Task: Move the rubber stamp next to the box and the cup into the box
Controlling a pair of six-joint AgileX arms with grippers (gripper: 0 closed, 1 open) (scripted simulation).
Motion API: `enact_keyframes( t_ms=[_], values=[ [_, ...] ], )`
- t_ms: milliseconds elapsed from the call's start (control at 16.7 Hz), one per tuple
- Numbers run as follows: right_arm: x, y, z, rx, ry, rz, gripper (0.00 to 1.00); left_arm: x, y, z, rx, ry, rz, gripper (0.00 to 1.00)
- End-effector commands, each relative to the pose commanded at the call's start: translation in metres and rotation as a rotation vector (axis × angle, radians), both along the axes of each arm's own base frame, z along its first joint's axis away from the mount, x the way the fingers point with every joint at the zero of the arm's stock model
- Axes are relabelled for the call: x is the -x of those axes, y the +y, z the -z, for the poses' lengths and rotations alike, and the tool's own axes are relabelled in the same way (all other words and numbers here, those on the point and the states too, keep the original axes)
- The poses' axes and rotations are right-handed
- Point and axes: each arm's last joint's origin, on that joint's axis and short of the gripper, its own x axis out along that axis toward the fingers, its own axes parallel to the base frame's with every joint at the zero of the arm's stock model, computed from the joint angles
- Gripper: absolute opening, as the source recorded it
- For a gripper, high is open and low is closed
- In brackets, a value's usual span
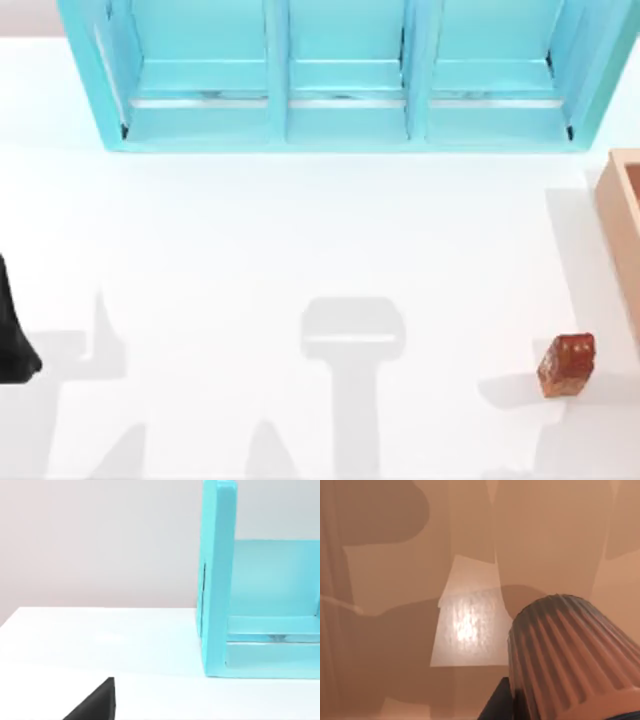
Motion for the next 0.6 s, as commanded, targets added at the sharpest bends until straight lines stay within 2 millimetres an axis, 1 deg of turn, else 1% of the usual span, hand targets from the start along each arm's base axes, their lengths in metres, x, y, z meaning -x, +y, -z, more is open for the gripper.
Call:
enact_keyframes(
  t_ms=[480, 540, 600],
  values=[
    [0.0, 0.0, 0.0, 0.0, 0.0, 0.0, 0.98, 0.0, 0.0, 0.0, 0.0, 0.0, 0.0, 1.0],
    [0.0, 0.0, 0.0, 0.0, 0.0, 0.0, 1.0, 0.0, 0.0, 0.0, 0.0, 0.0, 0.0, 1.0],
    [0.0, 0.0, 0.0, 0.0, 0.0, 0.0, 1.0, 0.0, 0.0, 0.0, 0.0, 0.0, 0.0, 1.0]
  ],
)
